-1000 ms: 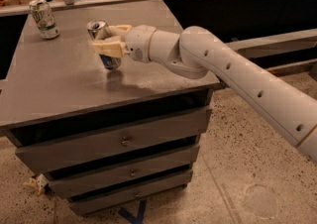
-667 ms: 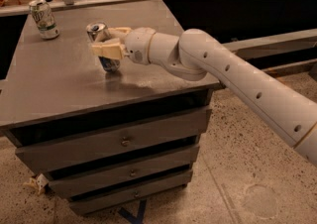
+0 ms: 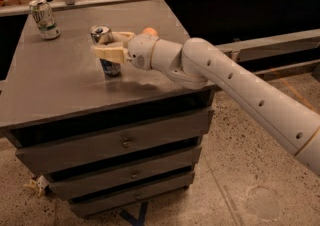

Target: Place redbull can upright

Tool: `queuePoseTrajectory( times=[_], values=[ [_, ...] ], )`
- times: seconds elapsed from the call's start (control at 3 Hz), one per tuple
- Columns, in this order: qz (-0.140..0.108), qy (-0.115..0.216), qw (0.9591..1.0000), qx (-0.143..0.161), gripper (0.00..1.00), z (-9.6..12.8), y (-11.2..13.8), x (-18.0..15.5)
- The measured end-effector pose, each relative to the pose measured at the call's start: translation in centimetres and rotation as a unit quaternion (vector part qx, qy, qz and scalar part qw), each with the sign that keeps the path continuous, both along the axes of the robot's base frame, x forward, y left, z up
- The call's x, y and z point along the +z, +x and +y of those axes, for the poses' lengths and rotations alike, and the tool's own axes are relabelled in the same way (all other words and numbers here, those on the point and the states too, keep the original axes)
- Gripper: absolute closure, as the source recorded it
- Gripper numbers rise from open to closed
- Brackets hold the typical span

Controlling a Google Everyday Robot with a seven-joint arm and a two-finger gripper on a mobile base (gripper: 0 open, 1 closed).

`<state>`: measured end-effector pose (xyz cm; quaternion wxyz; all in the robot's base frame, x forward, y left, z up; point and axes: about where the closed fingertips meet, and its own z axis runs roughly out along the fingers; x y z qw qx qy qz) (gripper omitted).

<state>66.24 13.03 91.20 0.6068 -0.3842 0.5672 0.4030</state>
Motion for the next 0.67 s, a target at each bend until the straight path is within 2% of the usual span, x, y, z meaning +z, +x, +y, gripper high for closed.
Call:
queuePoseTrajectory(
  times=[0.33, 0.67],
  values=[
    [0.005, 0.009, 0.9999, 0.0, 1.0, -0.01, -0.17, -0.37],
    [0.004, 0.016, 0.9999, 0.003, 0.85, -0.01, -0.34, -0.58]
  ],
)
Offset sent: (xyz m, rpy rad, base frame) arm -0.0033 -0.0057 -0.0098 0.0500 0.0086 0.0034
